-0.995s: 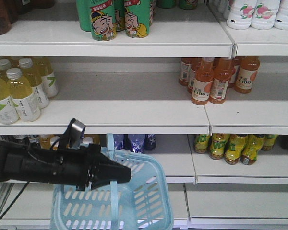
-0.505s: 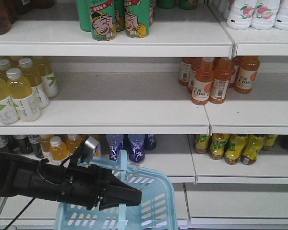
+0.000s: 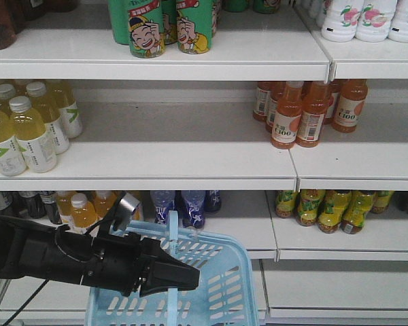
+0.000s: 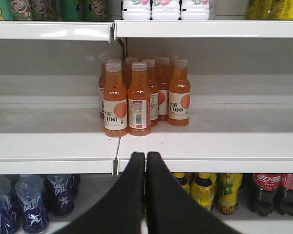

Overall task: Place coke in basket with both arms
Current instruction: 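Turn the base away from the shelf holding the basket in the left gripper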

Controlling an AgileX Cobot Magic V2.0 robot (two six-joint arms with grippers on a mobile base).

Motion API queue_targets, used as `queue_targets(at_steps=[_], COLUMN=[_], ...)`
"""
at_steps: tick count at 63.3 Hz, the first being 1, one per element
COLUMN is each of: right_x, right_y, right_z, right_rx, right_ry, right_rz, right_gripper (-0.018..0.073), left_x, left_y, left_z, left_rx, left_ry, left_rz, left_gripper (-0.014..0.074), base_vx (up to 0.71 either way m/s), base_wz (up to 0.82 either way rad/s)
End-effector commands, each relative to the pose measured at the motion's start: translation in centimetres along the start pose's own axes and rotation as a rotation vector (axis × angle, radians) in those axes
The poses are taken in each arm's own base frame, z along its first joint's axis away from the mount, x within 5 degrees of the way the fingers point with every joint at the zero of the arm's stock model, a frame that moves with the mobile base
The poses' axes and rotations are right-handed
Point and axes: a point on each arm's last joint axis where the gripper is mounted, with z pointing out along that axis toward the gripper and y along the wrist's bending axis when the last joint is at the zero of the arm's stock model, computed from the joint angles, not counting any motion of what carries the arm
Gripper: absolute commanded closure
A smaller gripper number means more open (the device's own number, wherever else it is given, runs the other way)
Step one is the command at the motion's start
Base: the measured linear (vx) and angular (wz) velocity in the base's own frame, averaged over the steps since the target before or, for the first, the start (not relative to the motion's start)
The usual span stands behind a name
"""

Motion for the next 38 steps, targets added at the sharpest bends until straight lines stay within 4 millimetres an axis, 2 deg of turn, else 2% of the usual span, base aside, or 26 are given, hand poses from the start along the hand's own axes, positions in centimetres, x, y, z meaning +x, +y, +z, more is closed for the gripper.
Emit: queue_targets(at_steps=[1, 38], right_x=[-0.41, -0.41], right_y=[0.04, 0.04], right_z=[-0.12, -0.12], right_rx=[-0.003, -0.003], right_ry=[-0.079, -0.079], right_rz=[-0.013, -0.013], right_gripper=[0.0567, 0.0567], left_x=[-0.53, -0.53], left_y=[-2.65, -2.63], left_z=[-0.54, -0.54], left_rx=[0.132, 0.130], left_ry=[-0.060, -0.061], left_rz=[0.030, 0.030], left_gripper=[0.0603, 0.0603], base_vx=[0.00, 0.00], base_wz=[0.00, -0.02])
